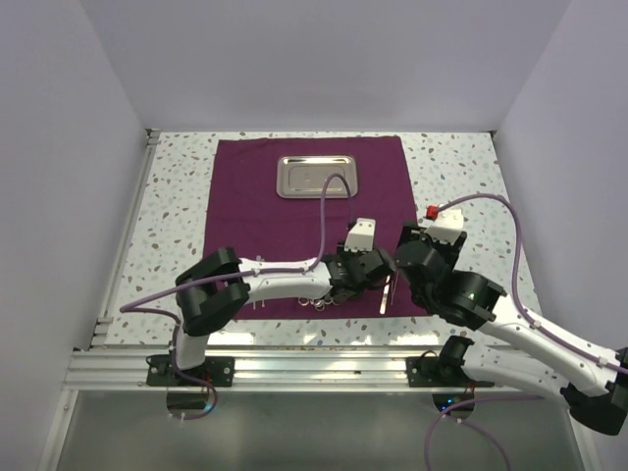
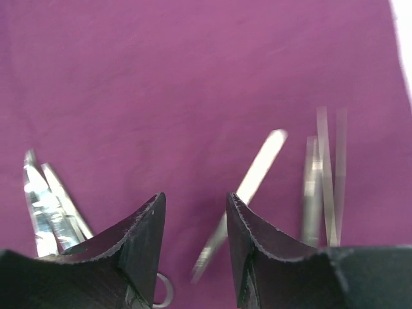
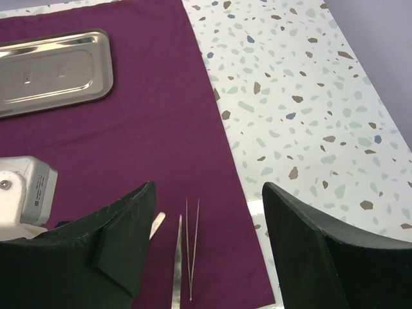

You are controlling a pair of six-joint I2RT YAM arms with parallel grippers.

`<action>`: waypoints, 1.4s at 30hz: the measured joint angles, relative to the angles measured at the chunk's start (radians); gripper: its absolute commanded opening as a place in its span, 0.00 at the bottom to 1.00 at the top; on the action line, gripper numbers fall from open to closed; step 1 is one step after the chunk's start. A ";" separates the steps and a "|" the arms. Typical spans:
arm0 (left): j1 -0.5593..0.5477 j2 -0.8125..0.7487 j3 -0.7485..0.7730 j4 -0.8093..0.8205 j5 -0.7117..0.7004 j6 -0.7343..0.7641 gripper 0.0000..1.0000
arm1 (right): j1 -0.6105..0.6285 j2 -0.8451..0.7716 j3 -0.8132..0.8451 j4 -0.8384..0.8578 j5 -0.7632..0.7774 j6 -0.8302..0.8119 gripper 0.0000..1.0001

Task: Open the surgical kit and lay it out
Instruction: Adjust the medical item in the surgical kit.

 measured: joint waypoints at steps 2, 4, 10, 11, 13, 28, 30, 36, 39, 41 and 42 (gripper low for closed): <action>0.011 0.000 -0.030 -0.004 0.001 0.000 0.46 | 0.000 0.005 0.000 0.000 0.000 0.000 0.71; 0.019 0.000 -0.056 0.002 0.004 0.001 0.46 | 0.000 0.010 0.000 0.000 0.000 0.000 0.71; 0.040 0.000 -0.139 0.061 0.060 0.019 0.44 | 0.000 0.033 0.000 0.001 0.000 0.000 0.71; 0.043 0.000 -0.147 0.071 0.074 0.023 0.43 | 0.000 0.035 0.000 0.001 0.000 0.000 0.71; 0.047 0.000 -0.156 0.087 0.097 0.028 0.42 | 0.000 0.039 0.000 0.001 0.000 0.000 0.71; -0.004 0.036 -0.074 0.163 0.248 0.046 0.40 | 0.000 0.040 0.000 0.001 0.000 0.000 0.71; -0.009 0.041 -0.064 0.174 0.269 0.047 0.40 | 0.000 0.040 0.000 0.001 0.000 0.000 0.71; -0.011 0.060 -0.045 0.195 0.314 0.054 0.38 | 0.000 0.040 0.000 0.001 0.000 0.000 0.71; -0.013 0.057 -0.045 0.190 0.284 0.055 0.40 | 0.000 0.040 0.000 0.001 0.000 0.000 0.71; -0.015 0.050 -0.047 0.177 0.251 0.058 0.42 | 0.000 0.040 0.000 0.001 0.000 0.000 0.71; -0.016 0.042 -0.050 0.168 0.232 0.061 0.43 | 0.000 0.040 0.000 0.001 0.000 0.000 0.71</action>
